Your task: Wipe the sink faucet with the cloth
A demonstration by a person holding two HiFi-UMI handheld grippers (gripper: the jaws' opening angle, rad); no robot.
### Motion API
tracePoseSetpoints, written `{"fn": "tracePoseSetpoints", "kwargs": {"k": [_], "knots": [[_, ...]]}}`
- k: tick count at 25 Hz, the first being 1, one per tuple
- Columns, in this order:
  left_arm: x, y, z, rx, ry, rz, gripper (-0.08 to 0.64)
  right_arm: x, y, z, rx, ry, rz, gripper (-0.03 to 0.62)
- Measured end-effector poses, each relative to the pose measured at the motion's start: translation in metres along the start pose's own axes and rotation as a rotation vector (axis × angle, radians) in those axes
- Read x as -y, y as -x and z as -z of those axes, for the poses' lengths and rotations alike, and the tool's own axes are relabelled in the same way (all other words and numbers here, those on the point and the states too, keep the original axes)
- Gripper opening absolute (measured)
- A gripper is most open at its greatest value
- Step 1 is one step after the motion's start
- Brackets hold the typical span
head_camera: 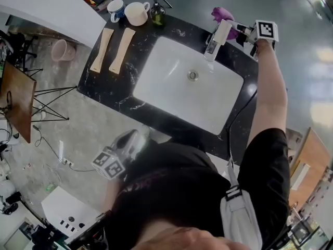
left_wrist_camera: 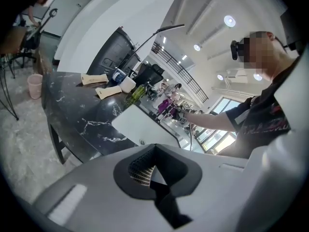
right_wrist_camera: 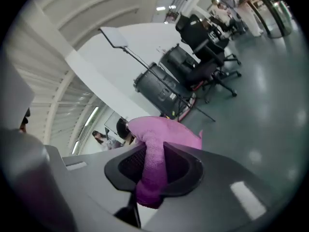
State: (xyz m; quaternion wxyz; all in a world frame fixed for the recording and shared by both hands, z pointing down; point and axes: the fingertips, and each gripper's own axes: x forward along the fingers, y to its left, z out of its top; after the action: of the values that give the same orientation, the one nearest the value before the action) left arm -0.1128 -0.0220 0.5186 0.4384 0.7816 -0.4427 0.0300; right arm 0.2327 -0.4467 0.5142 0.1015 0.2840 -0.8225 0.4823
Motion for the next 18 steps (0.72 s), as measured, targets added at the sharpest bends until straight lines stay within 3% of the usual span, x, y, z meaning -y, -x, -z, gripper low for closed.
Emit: {"fn": "tracePoseSetpoints", "kwargs": {"k": [5,10,14,18], "knots": [[-0.007,0.002,0.011,-0.011,0.033,-0.064,0.000,0.058,-0.045,0.053,-0.237,-0.039,0.106,0.094],[-0.010,-0.001,0.014,-0.028,0.037,-0.058,0.000,0.067,-0.050,0.062,-0.256,-0.024,0.144,0.095],[-0.007,-0.003,0.009,-0.031,0.012,-0.017,0.000,0.038,-0.023,0.044,-0.107,-0.010,0.143,0.095],[-0.006,-0.002,-0.002,-0.016,-0.022,0.056,0.000,-0.023,0.026,0.026,0.211,0.004,-0.056,0.095]]}}
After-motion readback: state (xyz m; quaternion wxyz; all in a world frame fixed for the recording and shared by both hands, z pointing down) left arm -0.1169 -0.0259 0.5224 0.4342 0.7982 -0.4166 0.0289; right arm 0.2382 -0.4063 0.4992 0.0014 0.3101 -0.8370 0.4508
